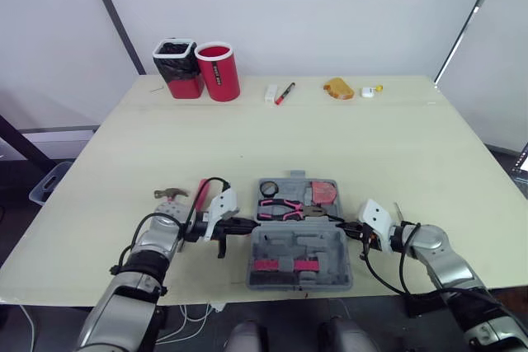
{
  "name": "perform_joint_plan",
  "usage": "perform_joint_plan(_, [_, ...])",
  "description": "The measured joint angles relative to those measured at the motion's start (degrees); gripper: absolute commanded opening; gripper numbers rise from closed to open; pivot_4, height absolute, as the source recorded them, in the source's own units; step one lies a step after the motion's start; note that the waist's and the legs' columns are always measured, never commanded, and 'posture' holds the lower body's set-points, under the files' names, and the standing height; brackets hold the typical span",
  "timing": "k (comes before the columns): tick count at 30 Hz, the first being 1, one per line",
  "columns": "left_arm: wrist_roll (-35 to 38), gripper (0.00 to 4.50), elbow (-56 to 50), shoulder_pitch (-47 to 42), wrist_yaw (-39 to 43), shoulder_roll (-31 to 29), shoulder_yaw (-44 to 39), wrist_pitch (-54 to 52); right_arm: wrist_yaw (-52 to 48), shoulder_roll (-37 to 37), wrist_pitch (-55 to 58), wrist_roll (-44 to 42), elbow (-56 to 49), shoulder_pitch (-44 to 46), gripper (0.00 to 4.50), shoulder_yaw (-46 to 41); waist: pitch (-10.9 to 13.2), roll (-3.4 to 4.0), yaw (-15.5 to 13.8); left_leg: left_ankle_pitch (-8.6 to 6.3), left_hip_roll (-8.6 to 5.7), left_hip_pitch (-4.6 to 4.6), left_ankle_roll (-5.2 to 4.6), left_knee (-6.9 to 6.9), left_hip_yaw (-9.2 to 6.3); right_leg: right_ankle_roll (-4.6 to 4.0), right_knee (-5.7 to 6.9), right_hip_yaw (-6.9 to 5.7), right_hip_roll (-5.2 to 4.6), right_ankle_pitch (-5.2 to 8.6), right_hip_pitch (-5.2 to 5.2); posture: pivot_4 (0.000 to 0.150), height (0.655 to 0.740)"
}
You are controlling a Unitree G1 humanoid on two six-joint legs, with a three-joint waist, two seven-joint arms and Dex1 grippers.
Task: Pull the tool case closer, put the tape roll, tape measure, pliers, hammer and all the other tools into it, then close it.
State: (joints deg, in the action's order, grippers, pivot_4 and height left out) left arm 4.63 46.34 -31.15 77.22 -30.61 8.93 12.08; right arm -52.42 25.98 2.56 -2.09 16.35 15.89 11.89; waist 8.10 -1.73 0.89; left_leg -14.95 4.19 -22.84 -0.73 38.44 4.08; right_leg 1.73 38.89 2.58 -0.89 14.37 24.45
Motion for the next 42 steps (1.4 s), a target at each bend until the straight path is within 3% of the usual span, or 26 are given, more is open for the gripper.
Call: perform_joint_plan(42, [-2.25,0.04,6.72,-4.06,-1.28,1.42,-0.65,3.66,1.63,-2.20,-0.69,1.60,3.26,2.49,0.00,-1.12,0.00,0.00,0.00,0.00,0.00,0.00,0.00,0.00,0.00,0.00,0.01,-0.01,0.00,0.00,0.00,0.150,0.7400])
